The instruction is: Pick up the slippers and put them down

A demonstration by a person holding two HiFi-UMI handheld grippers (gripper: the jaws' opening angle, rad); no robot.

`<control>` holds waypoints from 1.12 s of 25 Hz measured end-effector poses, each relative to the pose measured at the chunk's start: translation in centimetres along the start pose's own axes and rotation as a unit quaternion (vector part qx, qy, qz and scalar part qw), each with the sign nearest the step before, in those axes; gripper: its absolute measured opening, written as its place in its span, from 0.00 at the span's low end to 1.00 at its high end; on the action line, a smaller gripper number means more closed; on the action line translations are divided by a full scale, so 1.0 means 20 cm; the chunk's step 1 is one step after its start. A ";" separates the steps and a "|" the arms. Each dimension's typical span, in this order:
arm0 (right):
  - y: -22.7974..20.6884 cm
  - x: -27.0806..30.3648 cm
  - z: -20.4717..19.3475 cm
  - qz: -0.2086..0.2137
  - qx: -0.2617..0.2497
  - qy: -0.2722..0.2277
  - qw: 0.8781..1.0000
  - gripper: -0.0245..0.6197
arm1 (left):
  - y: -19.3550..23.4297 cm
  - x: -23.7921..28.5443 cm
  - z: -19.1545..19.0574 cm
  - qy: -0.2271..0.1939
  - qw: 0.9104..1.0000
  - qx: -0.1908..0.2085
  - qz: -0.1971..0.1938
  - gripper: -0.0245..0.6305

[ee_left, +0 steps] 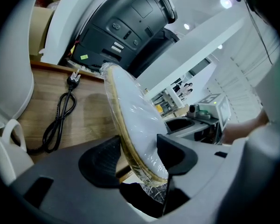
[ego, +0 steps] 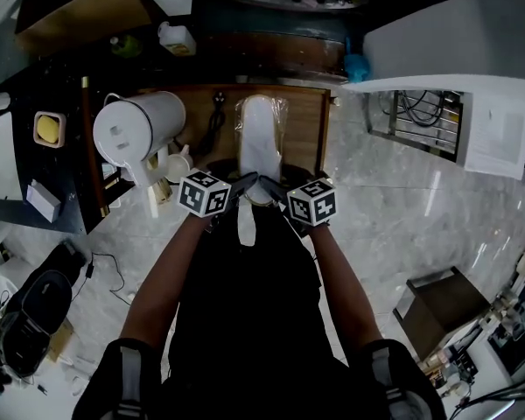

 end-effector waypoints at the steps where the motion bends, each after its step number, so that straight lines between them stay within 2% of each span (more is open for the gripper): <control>1: 0.01 -0.01 0.01 0.000 -0.002 -0.002 1.000 0.40 | -0.01 -0.01 0.01 -0.002 1.000 0.002 0.000 0.42; 13: 0.12 -0.16 0.05 0.002 -0.011 -0.022 1.000 0.41 | -0.12 -0.09 0.12 -0.009 0.999 0.026 -0.022 0.42; 18: 0.15 -0.22 0.07 -0.005 -0.026 -0.031 0.999 0.41 | -0.18 -0.13 0.16 -0.011 0.999 0.039 -0.020 0.42; 28: 0.23 -0.34 0.15 0.008 -0.040 -0.053 0.998 0.41 | -0.27 -0.21 0.27 -0.039 0.998 0.053 -0.011 0.42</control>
Point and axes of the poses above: the fingertips, and each gripper's own axes: x forward along the fingers, y to its left, z out of its top, the point moved 5 cm from there along -x, backward along the fingers, and after that the axes turned 11 degrees about x, right-handed, at the moved point
